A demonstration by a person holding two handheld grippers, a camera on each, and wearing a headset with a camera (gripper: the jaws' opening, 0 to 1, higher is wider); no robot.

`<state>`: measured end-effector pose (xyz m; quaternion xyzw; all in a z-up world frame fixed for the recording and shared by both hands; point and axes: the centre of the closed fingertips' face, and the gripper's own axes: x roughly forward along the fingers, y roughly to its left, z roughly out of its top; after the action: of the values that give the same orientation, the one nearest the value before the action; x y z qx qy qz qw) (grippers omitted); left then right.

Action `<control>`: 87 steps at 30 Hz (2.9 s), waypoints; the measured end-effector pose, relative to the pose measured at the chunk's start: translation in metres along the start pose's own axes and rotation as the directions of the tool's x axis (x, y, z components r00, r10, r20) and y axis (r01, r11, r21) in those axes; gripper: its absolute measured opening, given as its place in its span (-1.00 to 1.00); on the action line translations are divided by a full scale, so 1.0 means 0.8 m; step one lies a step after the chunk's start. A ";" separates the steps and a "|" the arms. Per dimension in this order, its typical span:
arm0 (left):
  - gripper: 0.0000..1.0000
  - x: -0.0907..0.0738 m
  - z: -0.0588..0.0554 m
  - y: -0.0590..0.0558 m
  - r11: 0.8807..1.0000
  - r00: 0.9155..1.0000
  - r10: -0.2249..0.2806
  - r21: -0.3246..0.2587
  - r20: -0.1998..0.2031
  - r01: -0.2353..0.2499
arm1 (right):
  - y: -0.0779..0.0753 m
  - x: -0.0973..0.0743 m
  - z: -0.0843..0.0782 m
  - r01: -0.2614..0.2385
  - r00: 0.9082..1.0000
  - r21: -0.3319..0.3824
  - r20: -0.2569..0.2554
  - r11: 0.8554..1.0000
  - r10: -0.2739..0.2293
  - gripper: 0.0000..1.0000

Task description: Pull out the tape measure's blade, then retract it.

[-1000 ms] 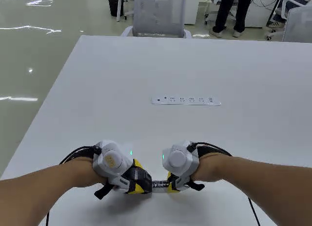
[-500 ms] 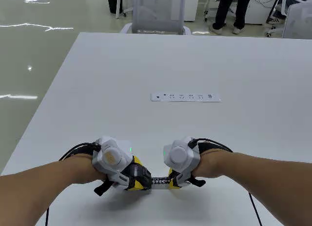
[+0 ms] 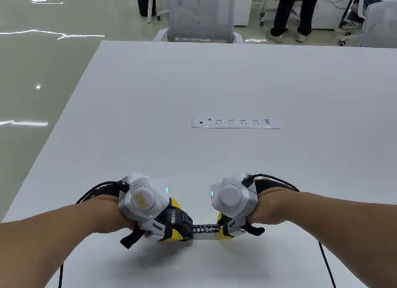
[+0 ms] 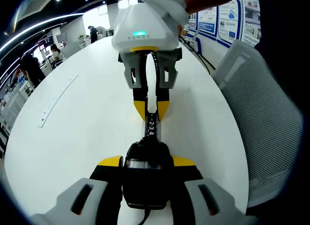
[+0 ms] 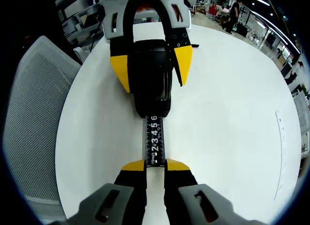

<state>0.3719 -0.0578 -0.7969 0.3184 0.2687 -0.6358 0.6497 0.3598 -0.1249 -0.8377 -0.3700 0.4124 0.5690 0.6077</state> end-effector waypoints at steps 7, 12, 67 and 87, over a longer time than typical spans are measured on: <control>-0.35 0.000 0.000 0.000 1.000 1.000 0.002 -0.006 0.005 -0.001 | 0.000 -0.001 -0.005 0.001 1.000 0.004 -0.007 1.000 -0.001 -0.79; -0.35 0.001 0.000 0.000 1.000 1.000 0.003 -0.003 0.005 -0.003 | 0.000 -0.003 -0.007 0.002 1.000 0.006 -0.009 1.000 -0.002 -0.78; -0.35 0.004 0.002 -0.002 1.000 1.000 0.005 0.006 0.002 -0.005 | -0.001 -0.026 -0.062 0.007 0.999 0.022 -0.048 1.000 -0.006 -0.78; -0.35 0.004 0.001 -0.002 1.000 1.000 0.007 0.000 0.005 -0.007 | -0.001 -0.032 -0.077 0.013 0.998 0.030 -0.062 0.999 -0.012 -0.78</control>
<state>0.3705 -0.0609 -0.7988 0.3175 0.2661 -0.6344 0.6526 0.3557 -0.1916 -0.8376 -0.3808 0.4374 0.5470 0.6037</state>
